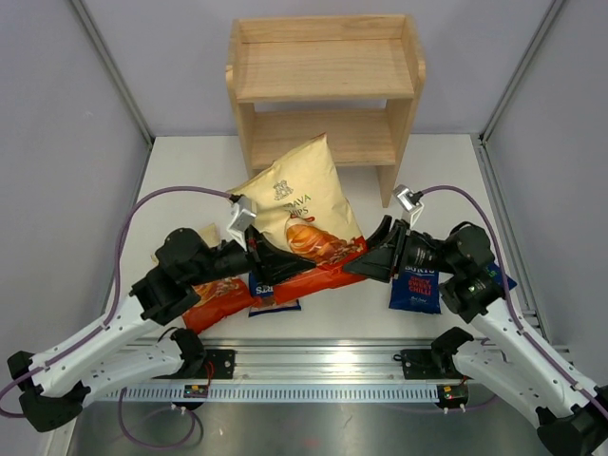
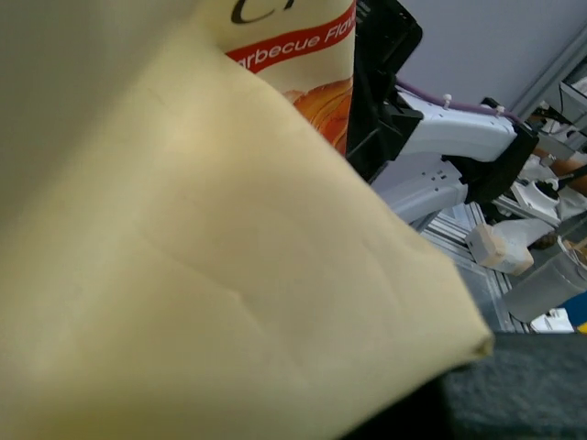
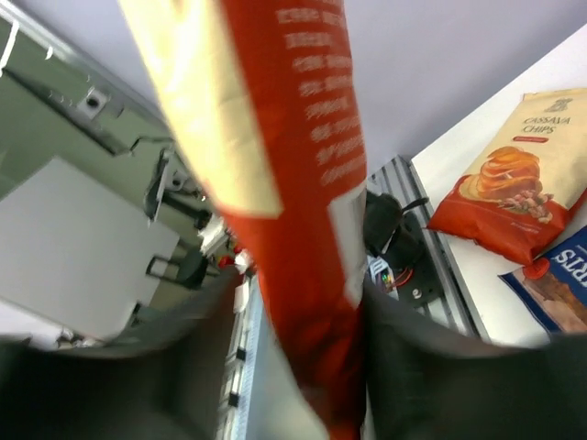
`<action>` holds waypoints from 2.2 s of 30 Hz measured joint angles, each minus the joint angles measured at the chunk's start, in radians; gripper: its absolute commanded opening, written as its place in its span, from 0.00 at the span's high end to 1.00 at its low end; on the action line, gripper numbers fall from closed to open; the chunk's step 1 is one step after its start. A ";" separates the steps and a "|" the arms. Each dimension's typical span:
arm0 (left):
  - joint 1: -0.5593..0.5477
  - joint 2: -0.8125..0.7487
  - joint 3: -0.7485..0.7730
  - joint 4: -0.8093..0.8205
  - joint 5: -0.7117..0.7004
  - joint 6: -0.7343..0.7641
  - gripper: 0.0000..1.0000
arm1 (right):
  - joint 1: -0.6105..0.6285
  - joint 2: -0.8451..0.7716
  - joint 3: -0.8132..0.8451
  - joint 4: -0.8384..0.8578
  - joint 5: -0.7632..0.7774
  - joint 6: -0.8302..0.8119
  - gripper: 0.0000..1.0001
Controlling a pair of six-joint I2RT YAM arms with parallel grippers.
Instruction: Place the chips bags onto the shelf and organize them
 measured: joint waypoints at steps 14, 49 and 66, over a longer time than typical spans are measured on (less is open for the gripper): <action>0.007 -0.101 -0.175 0.251 -0.273 -0.263 0.93 | 0.045 -0.025 -0.223 0.343 0.278 0.180 0.01; -0.004 -0.218 -0.233 0.293 -0.448 -0.253 0.56 | 0.333 -0.083 -0.264 0.370 0.748 0.024 0.87; -0.003 -0.376 -0.249 0.056 -0.604 -0.182 0.85 | 0.325 -0.256 -0.279 0.079 0.630 -0.033 0.96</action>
